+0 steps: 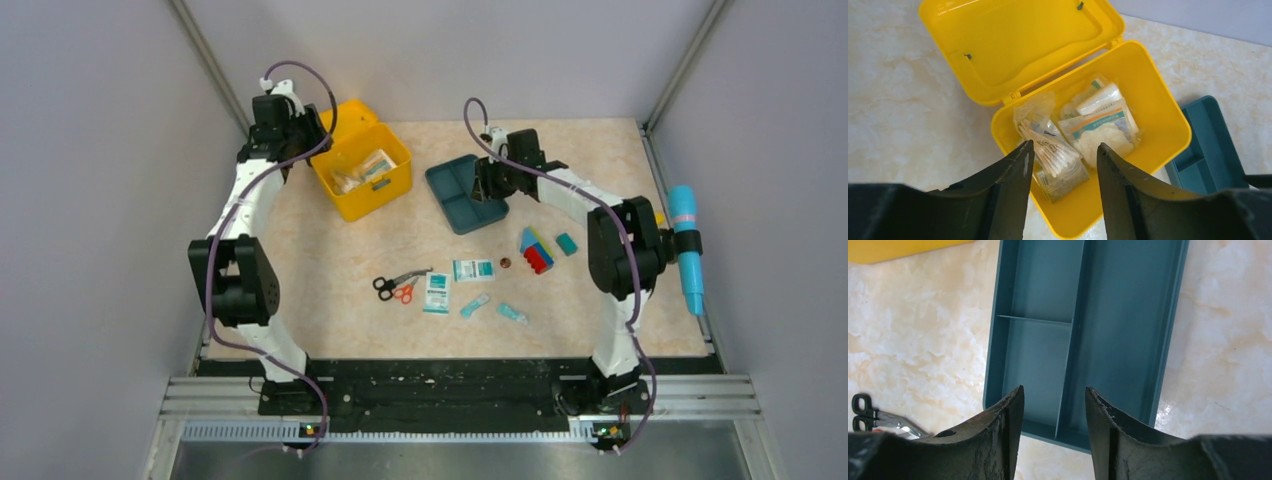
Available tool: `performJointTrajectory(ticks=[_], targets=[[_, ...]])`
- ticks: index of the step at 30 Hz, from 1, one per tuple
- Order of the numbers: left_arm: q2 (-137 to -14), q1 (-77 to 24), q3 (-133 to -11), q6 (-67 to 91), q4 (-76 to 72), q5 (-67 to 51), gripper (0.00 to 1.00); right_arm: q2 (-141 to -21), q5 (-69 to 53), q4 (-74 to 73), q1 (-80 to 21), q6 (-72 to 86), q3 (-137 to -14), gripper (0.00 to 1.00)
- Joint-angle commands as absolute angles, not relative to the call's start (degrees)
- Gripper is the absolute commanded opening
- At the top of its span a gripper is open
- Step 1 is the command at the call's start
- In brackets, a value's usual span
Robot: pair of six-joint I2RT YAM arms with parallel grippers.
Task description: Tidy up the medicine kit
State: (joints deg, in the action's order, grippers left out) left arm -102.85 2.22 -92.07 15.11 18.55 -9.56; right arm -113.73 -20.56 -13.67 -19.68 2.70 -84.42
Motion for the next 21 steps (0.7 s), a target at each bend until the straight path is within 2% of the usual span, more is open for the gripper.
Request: performJointTrajectory(ticks=[1, 11, 12, 16, 21], targets=[[-95.04, 2.23, -90.13, 11.9, 16.59, -14.25, 0.54, -116.65, -19.37, -11.75, -21.67, 0.49, -88.33, 0.47], [-92.4, 2.22, -90.57, 6.94, 16.24, -29.21, 0.51, -120.91, -11.15, -12.43, -23.38, -4.77, -88.88, 0.37], [-92.42, 2.22, -90.53, 6.5, 16.14, -30.6, 0.51, -121.21, -10.75, -12.44, -23.43, -5.88, -88.84, 0.34], [-92.65, 2.25, -90.23, 4.62, 16.17, -36.84, 0.51, -121.88, -11.63, -14.28, -23.39, -12.55, -89.22, 0.0], [-91.58, 2.24, -88.72, 1.71, 14.96, -42.7, 0.5, -117.91, -21.58, -17.31, -22.81, -26.69, -86.84, 0.0]])
